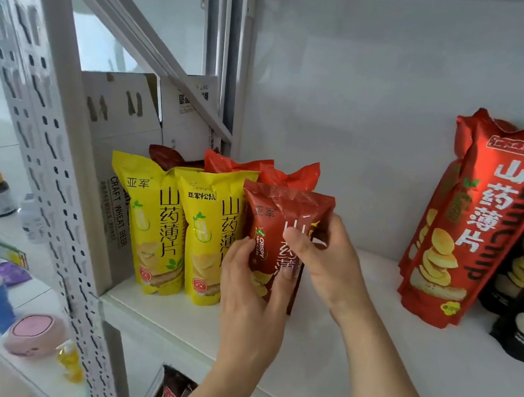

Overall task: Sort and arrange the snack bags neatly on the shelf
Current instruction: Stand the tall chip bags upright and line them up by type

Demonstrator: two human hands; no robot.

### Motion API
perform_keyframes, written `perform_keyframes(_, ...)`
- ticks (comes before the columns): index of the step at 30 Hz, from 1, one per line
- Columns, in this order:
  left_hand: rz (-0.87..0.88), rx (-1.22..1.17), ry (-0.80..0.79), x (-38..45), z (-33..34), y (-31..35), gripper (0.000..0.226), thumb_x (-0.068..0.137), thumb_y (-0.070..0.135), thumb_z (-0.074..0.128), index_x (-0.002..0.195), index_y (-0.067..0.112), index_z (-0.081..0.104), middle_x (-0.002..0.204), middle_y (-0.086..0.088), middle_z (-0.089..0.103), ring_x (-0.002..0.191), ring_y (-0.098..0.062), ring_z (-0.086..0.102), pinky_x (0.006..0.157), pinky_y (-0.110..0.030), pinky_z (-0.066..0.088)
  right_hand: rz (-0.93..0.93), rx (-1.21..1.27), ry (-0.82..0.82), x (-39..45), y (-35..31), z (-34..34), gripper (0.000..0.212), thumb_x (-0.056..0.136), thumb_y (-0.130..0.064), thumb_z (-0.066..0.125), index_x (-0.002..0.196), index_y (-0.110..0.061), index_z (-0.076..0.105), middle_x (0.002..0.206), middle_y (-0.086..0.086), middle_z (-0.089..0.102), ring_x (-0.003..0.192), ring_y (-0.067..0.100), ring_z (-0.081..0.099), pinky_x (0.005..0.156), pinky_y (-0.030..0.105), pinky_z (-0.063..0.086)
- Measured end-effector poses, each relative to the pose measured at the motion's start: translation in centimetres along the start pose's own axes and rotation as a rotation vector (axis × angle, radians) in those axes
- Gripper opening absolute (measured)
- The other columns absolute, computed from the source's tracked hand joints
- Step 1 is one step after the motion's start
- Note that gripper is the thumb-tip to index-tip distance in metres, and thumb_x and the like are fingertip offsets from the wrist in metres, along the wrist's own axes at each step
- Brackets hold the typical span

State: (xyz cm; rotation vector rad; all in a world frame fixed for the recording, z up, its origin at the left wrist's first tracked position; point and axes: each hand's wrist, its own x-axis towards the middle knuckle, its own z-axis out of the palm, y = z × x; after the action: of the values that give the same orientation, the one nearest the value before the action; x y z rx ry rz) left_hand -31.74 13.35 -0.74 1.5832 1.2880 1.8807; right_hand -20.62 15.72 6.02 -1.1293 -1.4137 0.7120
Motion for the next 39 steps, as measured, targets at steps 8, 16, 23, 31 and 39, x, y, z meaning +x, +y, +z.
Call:
perform_keyframes(8,0.202,0.008,0.086,2.8,-2.1,2.5,0.035,0.094,0.041,0.051,0.111,0.014,0.064,0.123,0.001,0.057,0.118,-0.003,0.052,0.094,-0.007,0.039,0.012,0.037,-0.083,0.0,0.1,-0.9,0.058,0.067,-0.060,0.075,0.117,-0.036,0.060,0.108,-0.016,0.072,0.100,0.005,0.069,0.093,0.041,0.056)
perform_keyframes(16,0.152,0.439,-0.107,15.5,-9.4,9.8,0.027,0.102,0.039,0.049,0.120,0.028,0.064,0.113,0.011,0.064,0.100,-0.005,0.057,0.086,-0.027,0.041,-0.025,0.106,-0.116,-0.6,-1.5,0.3,0.048,0.071,-0.054,0.076,0.114,-0.037,0.063,0.108,-0.015,0.073,0.100,0.008,0.070,0.092,0.044,0.056)
perform_keyframes(23,0.066,1.054,-0.636,24.9,-10.8,9.0,0.041,0.100,0.031,0.055,0.138,0.015,0.056,0.142,-0.007,0.056,0.129,-0.026,0.051,0.106,-0.038,0.039,-0.039,0.122,-0.091,-0.7,-3.2,2.6,0.059,0.064,-0.065,0.079,0.114,-0.037,0.063,0.107,-0.014,0.074,0.099,0.010,0.071,0.092,0.045,0.055)
perform_keyframes(31,0.058,1.313,-0.997,28.6,-9.2,6.0,0.041,0.090,0.049,0.063,0.107,0.013,0.074,0.108,-0.006,0.070,0.099,-0.024,0.063,0.087,-0.037,0.050,-0.018,0.097,-0.033,-1.2,-4.0,3.5,0.048,0.069,-0.049,0.079,0.113,-0.036,0.064,0.105,-0.013,0.074,0.098,0.010,0.072,0.092,0.044,0.056)
perform_keyframes(39,0.088,1.273,-0.992,29.3,-8.5,5.1,0.038,0.102,0.035,0.050,0.132,0.015,0.063,0.131,-0.006,0.062,0.118,-0.025,0.055,0.086,-0.029,0.037,0.019,0.076,0.026,-2.0,-4.2,4.2,0.052,0.068,-0.055,0.083,0.112,-0.035,0.064,0.105,-0.011,0.075,0.096,0.011,0.072,0.090,0.043,0.057)
